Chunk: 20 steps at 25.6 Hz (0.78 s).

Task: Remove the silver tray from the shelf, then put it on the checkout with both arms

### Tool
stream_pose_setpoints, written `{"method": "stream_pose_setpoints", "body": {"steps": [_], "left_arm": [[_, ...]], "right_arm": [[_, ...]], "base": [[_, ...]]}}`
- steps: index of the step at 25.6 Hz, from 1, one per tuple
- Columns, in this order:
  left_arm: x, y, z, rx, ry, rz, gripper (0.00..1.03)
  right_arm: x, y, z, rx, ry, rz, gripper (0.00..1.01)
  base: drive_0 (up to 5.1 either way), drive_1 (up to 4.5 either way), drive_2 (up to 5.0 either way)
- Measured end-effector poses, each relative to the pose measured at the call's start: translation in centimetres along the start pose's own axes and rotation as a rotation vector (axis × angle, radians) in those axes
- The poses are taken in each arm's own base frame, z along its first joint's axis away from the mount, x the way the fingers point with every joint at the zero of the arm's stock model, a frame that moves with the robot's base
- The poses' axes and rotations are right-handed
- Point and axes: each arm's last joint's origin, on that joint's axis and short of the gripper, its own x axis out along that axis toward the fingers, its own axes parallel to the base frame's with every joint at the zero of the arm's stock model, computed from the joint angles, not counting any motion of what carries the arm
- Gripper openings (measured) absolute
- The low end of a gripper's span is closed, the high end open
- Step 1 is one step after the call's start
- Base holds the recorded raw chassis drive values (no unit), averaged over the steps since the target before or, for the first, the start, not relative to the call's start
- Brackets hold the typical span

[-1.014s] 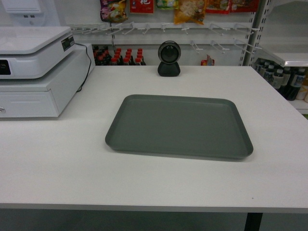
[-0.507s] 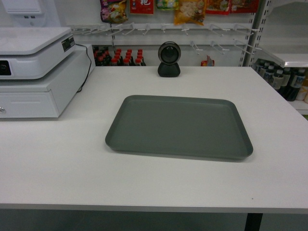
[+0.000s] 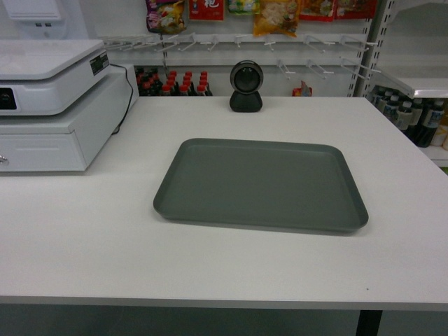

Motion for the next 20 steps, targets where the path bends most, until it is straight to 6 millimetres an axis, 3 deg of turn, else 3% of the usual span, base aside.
{"method": "stream_pose_setpoints", "body": {"steps": [20], "left_arm": [[0.0, 0.0, 0.0, 0.0, 0.0, 0.0, 0.98]], "right_arm": [[0.0, 0.0, 0.0, 0.0, 0.0, 0.0, 0.98]], "base": [[0.0, 0.0, 0.0]]}}
